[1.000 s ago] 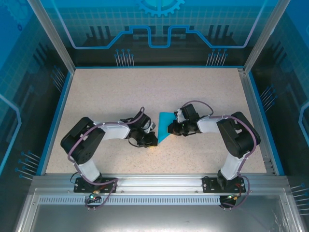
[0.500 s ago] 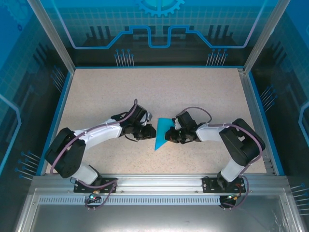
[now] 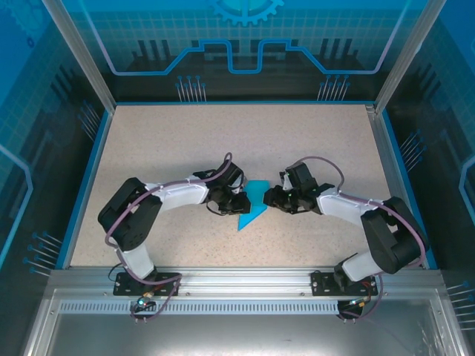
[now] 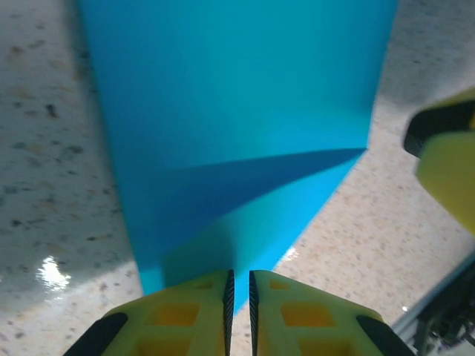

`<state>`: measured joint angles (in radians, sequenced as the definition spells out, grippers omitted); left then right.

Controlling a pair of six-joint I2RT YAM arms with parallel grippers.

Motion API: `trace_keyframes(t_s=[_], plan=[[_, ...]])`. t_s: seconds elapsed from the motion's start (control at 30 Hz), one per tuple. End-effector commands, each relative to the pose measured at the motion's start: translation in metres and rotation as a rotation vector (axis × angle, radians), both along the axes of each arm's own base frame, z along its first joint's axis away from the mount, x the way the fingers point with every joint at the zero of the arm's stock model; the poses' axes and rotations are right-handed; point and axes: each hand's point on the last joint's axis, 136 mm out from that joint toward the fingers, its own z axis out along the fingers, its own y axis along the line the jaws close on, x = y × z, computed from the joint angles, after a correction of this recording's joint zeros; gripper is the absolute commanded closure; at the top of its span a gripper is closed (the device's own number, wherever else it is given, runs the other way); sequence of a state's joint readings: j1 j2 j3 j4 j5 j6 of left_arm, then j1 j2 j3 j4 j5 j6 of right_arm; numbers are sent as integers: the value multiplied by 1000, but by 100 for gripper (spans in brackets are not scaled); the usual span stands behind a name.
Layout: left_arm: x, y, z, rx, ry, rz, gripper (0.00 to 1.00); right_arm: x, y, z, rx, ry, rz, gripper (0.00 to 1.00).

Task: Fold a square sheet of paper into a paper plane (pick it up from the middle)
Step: Fourth fold the wing at the center of the table.

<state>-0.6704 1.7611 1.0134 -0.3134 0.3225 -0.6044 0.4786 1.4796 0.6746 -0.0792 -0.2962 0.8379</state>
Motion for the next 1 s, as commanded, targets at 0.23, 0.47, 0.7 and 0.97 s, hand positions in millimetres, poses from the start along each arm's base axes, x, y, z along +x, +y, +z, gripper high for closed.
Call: trace_keyframes(t_s=[0.23,0.47,0.7,0.97], plan=[[9,6,-5,55,-17,26,83,1,13,-11,91,47,34,60],[8,8,-9,65,-10,33,83,4,11,-15,82,60,27,57],[7,9,-9,69,-18,24,82,17,26,-14,154,43,62,58],[5,13,-7,82,-41,23,73,28,37,-13,172,23,149,60]])
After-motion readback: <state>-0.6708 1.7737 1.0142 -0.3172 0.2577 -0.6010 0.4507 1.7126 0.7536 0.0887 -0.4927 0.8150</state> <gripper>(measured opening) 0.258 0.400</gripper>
